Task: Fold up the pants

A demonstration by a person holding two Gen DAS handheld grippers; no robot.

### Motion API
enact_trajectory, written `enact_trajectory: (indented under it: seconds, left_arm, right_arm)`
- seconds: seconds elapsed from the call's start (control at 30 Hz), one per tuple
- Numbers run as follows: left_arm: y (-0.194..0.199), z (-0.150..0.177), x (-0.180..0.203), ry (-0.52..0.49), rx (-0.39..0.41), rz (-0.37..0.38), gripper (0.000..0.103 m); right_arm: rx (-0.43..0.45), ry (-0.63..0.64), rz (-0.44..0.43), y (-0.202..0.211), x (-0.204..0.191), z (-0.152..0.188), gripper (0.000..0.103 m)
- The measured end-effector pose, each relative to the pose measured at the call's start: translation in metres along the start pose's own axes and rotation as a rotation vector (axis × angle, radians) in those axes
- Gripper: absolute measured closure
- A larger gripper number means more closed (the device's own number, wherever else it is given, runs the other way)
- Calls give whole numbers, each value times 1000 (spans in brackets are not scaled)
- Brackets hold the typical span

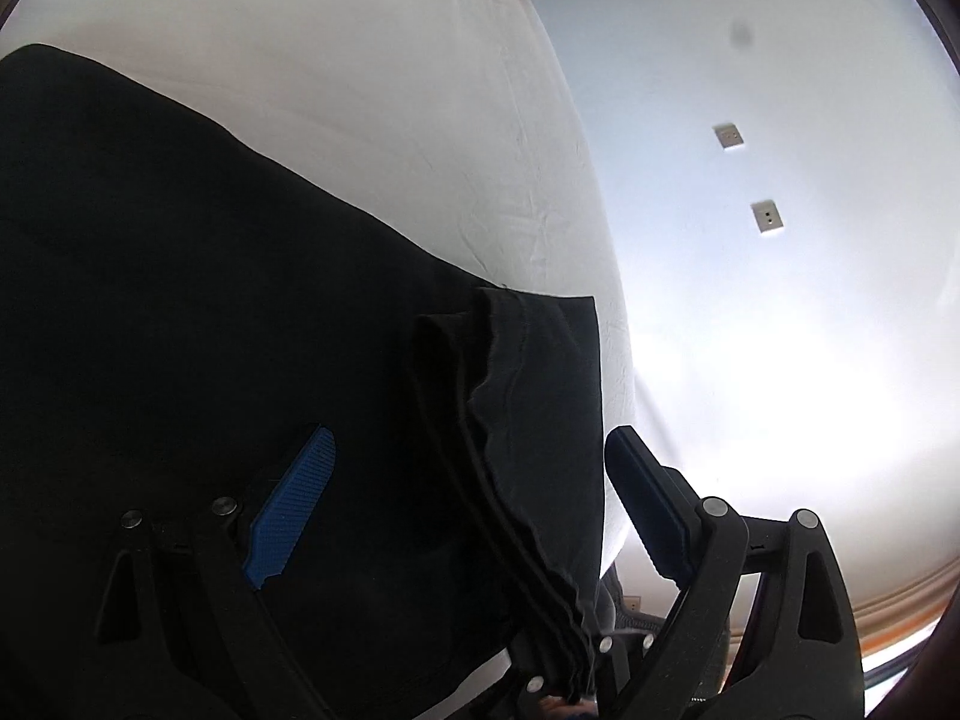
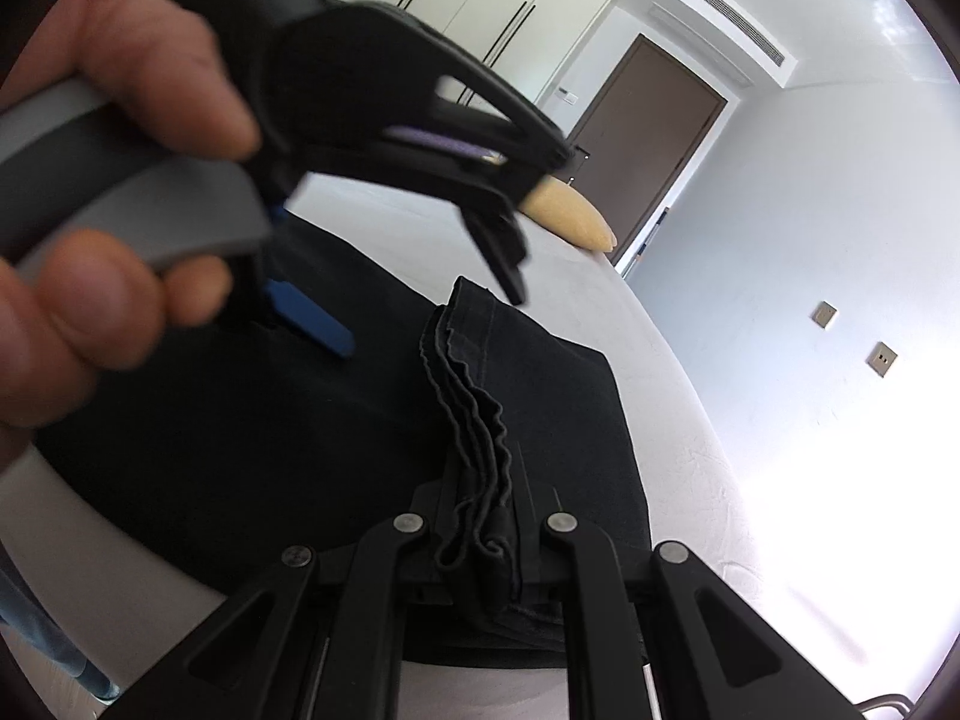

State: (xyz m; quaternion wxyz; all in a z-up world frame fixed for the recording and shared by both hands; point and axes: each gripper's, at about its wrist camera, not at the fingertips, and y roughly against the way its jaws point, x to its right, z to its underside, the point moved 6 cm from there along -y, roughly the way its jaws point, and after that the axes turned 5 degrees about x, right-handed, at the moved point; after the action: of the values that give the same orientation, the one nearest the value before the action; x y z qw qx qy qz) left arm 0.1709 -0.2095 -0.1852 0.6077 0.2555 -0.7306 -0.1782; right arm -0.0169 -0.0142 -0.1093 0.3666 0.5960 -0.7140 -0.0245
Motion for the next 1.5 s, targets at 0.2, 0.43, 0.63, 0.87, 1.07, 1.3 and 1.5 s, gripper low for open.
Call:
enact_trajectory:
  seconds: [0.2,0.43,0.63,0.87,1.07,1.3,1.5]
  left_arm:
    - [-11,9,2,-27,-56,-11,80]
    - [14,7,4,-79,-9,-14,94]
    - [46,9,-13,-101,16,-40,95]
    - [88,-1,-56,-100,30,-99,94]
    - [116,-14,-82,-152,33,-165,94]
    - [150,-23,-108,-200,40,-232,94]
    - [168,-32,-128,-186,51,-251,94]
  right_arm:
    - [16,23,-23,8,-10,-5,91]
    - [38,76,-51,18,-24,-13,91]
    - [57,128,-116,26,-47,-21,91]
    - [73,207,-236,33,-90,-30,90]
    - [95,307,-304,28,-120,-31,90]
    - [91,345,-367,17,-135,-39,90]
    - [74,347,-407,5,-138,-36,89]
